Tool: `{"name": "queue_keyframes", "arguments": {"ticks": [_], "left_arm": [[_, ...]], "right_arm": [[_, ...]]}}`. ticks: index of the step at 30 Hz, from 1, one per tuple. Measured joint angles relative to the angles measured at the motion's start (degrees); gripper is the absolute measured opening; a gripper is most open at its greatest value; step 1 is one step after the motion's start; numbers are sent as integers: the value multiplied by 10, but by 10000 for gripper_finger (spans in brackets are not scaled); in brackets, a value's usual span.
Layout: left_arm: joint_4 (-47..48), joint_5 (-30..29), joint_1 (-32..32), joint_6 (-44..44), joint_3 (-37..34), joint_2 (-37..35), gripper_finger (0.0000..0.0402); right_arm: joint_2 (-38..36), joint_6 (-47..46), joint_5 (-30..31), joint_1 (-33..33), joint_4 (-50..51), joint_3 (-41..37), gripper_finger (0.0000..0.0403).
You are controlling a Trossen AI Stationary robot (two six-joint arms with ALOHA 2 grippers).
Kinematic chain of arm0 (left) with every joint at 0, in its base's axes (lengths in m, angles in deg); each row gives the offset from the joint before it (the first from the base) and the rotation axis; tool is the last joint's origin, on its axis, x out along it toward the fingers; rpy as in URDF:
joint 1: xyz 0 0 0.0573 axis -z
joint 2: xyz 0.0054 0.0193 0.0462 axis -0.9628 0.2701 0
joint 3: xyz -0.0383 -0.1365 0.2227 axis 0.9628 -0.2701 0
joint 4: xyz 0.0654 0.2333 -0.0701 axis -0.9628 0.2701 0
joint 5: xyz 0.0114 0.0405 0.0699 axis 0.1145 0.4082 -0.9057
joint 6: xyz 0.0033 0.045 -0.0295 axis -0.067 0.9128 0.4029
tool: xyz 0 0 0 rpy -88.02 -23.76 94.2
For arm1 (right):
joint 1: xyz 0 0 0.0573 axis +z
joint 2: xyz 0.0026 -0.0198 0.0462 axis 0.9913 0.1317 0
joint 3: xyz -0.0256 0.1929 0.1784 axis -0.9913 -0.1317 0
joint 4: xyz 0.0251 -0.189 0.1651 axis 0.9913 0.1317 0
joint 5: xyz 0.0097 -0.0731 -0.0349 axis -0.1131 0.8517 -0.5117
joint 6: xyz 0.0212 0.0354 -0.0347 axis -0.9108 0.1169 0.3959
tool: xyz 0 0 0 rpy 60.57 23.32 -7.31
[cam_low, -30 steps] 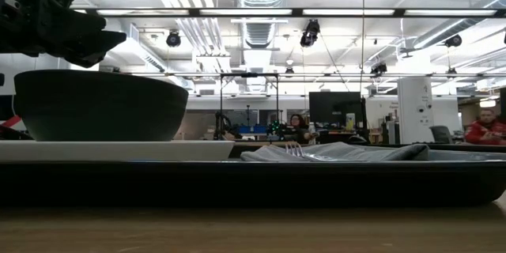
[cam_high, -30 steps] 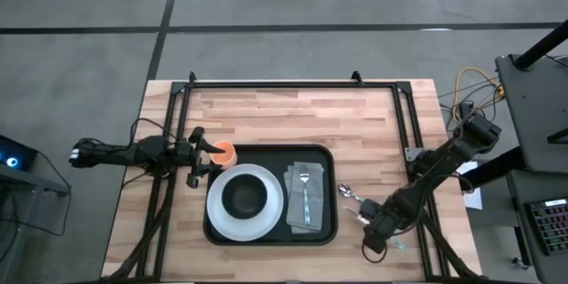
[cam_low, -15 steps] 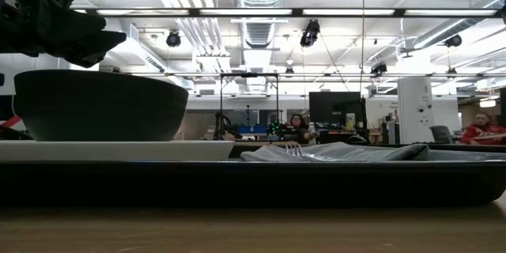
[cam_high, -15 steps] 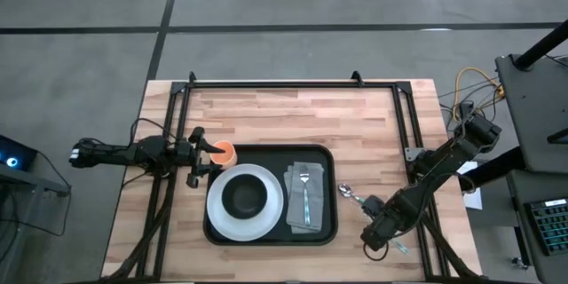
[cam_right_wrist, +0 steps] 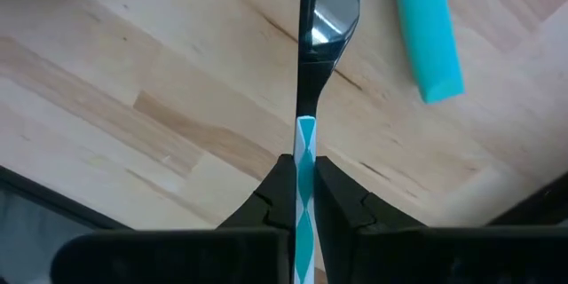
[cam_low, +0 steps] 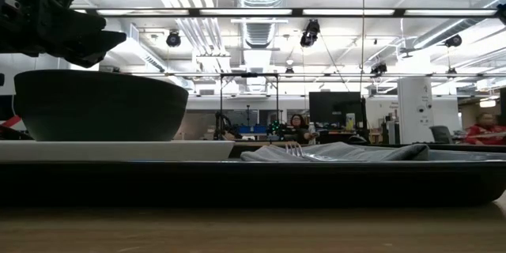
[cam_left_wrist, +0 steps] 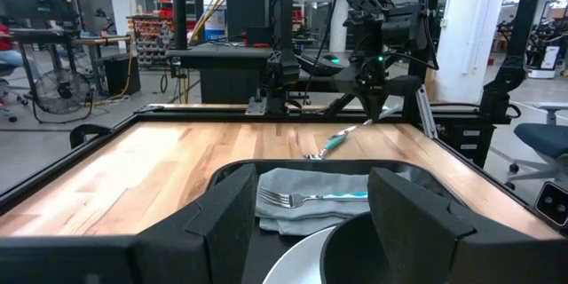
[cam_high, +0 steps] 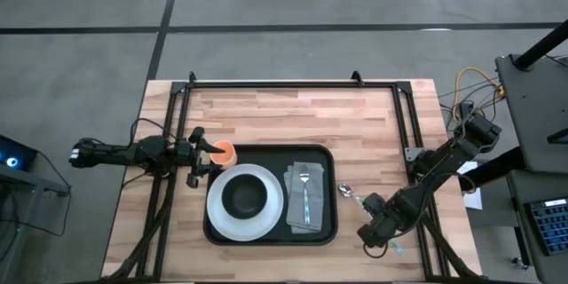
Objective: Set up tray
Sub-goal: Put the knife on the table
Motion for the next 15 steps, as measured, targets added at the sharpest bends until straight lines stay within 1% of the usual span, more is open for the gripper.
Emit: {"name": "queue_keyframes", "arguments": {"ticks": [4, 12, 15], "left_arm": [[0, 0, 0, 0, 0, 0, 198], [0, 0, 0, 0, 0, 0, 198], [0, 0, 0, 0, 0, 0, 198]], "right_arm": [[0, -9, 11, 0, -2, 0, 13], [0, -12, 12, 0, -3, 0, 13], [0, 18, 13, 0, -8, -1, 13]]}}
